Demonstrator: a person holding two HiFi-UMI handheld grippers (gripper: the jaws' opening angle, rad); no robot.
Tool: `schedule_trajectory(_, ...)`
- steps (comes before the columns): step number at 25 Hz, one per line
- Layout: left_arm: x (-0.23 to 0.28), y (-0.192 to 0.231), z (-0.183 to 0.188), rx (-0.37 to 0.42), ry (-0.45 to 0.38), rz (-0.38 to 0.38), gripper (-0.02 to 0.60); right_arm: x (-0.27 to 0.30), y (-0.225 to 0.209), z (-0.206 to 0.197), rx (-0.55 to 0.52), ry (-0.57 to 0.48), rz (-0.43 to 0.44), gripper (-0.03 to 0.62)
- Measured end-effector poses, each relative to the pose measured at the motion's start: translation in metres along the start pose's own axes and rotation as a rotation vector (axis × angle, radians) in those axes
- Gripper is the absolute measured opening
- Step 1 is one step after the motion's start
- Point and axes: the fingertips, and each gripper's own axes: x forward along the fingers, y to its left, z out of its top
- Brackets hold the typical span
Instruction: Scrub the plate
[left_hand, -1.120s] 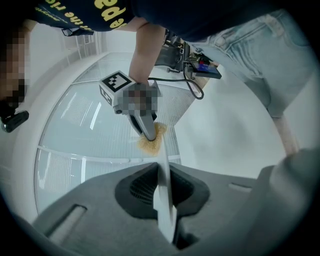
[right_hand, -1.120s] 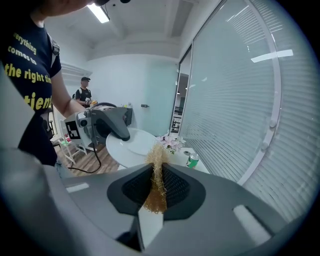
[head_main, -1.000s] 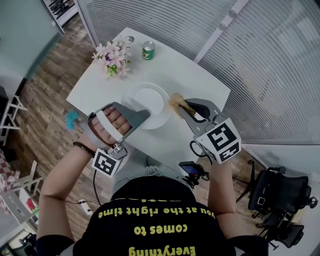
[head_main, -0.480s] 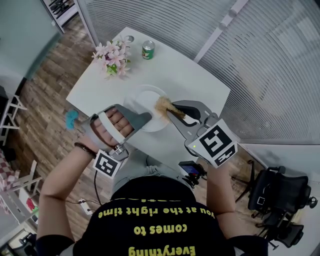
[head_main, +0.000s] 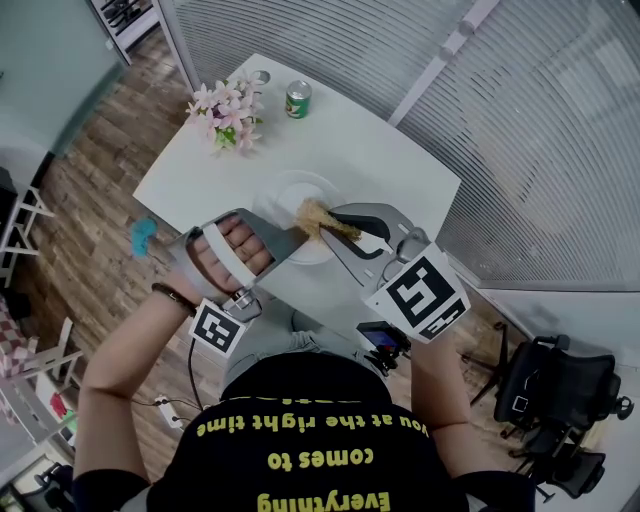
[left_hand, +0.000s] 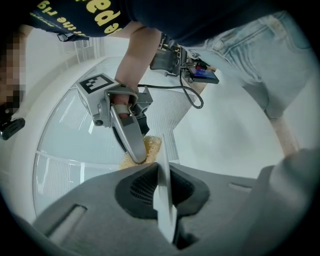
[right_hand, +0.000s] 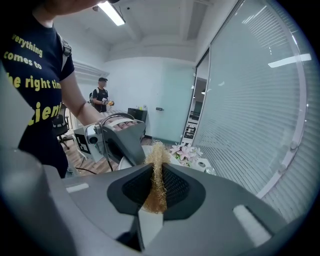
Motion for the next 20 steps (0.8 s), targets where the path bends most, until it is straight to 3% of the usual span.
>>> schedule_trajectory(9, -0.003, -0.001, 0.007, 0.013, -0.017, -0.004, 0.020, 0.001, -0.006, -0.020, -0.083, 0.120, -0.048, 0.051)
schedule_trajectory(20, -0.006, 0.001, 0.025, 0.030, -0.064, -0.005, 0.020, -0.007, -0.033, -0.049, -0.037, 0.169, -0.119, 0.051)
